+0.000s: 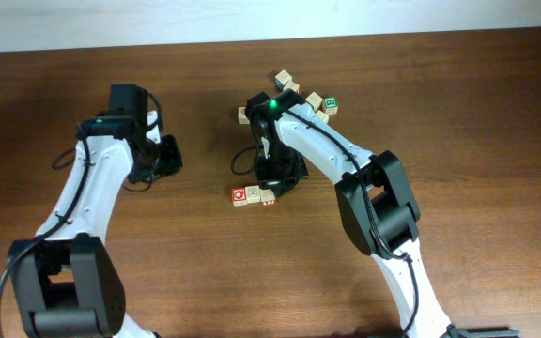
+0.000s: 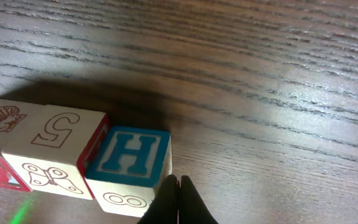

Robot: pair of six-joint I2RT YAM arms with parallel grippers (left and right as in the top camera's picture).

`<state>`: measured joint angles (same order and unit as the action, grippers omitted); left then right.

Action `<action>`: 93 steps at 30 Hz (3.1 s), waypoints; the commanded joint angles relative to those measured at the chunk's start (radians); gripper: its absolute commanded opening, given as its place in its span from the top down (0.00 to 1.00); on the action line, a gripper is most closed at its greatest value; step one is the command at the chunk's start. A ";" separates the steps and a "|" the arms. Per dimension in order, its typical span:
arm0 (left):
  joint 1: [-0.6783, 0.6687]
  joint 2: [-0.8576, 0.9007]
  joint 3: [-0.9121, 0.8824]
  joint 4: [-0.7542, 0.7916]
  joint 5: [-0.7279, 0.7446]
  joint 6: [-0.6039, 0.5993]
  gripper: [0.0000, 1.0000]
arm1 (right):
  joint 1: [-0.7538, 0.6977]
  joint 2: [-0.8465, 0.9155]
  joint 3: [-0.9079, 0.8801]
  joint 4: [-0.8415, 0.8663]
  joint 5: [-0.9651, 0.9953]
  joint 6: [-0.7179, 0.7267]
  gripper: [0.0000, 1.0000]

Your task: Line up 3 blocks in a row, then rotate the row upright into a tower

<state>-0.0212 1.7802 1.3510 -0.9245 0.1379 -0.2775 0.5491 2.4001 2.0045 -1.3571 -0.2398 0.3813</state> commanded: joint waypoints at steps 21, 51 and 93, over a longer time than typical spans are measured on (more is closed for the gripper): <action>-0.029 -0.013 -0.062 0.061 0.023 0.002 0.70 | 0.081 -0.318 -0.136 0.068 0.128 0.137 0.95; -0.029 -0.013 -0.062 0.079 0.023 0.002 0.67 | 0.116 -0.292 -0.463 0.405 0.109 0.204 0.96; -0.066 -0.013 -0.065 0.071 0.084 0.000 0.71 | 0.069 -0.375 -0.395 0.339 0.084 0.146 0.96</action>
<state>-0.0689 1.7802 1.2930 -0.8505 0.1726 -0.2775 0.6586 2.1139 1.5715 -1.0046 -0.1768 0.5442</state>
